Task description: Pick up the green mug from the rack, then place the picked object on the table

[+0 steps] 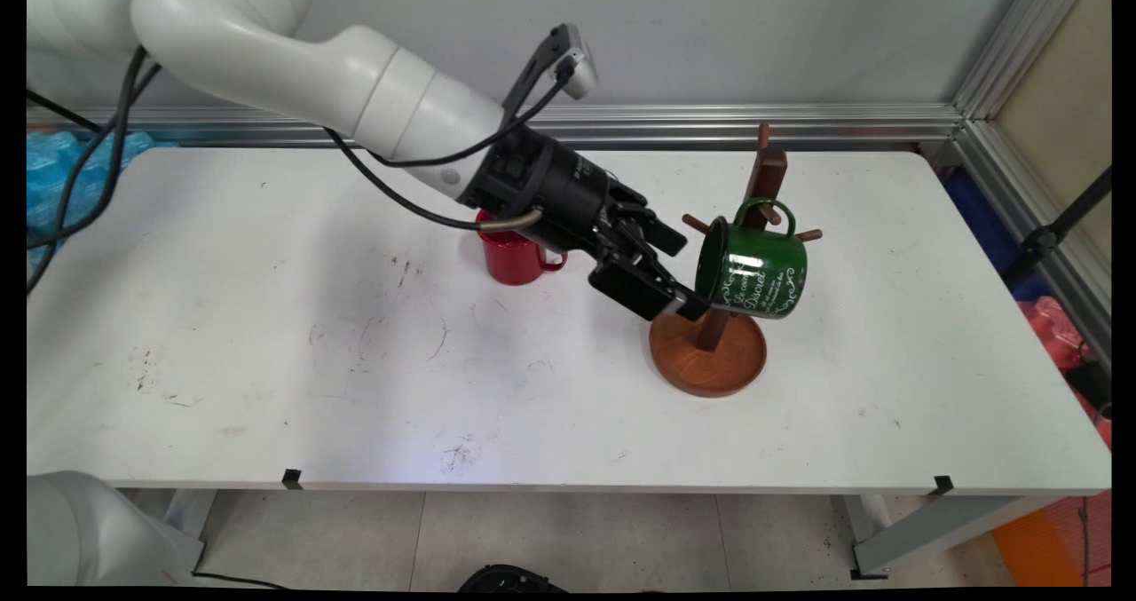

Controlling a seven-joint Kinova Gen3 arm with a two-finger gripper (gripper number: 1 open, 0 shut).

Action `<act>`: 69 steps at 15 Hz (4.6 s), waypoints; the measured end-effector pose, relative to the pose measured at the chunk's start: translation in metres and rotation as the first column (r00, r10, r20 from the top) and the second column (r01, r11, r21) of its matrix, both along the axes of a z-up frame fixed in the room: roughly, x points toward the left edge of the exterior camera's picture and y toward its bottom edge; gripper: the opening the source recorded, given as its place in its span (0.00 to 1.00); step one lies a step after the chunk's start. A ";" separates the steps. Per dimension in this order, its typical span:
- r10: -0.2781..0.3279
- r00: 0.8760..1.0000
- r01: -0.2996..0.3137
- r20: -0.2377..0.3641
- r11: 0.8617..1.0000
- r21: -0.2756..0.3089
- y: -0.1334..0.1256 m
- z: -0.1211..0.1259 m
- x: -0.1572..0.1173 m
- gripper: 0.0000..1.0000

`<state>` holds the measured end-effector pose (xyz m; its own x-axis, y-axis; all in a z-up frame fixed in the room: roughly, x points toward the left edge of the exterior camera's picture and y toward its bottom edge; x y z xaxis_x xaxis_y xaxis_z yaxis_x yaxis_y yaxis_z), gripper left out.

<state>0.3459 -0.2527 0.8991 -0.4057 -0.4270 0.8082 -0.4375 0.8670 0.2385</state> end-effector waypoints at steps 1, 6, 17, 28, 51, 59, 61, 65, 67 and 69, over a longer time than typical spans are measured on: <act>0.002 1.000 -0.001 -0.012 1.000 0.007 -0.001 -0.003 -0.002 1.00; 0.005 0.999 -0.004 -0.051 1.000 0.028 -0.005 -0.013 -0.010 1.00; 0.025 0.993 -0.017 -0.118 0.998 0.065 -0.014 -0.032 -0.024 1.00; 0.044 0.989 -0.033 -0.143 0.996 0.078 -0.016 -0.037 -0.026 0.00; 0.040 0.988 -0.027 -0.150 0.996 0.089 0.007 -0.005 -0.019 0.00; -0.002 0.989 0.018 -0.150 0.995 0.102 0.029 0.016 -0.021 0.00; -0.015 0.990 0.029 -0.137 0.995 0.098 0.034 0.022 -0.021 0.00; -0.030 0.996 0.036 -0.081 0.997 0.076 0.037 0.036 -0.016 0.00; -0.029 0.998 0.032 -0.051 0.997 0.065 0.038 0.044 -0.013 0.00; -0.028 0.999 0.029 -0.022 0.998 0.055 0.040 0.052 -0.011 0.00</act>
<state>0.3348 -0.2127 0.9509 -0.4010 -0.4601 0.7922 -0.4070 0.8642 0.2959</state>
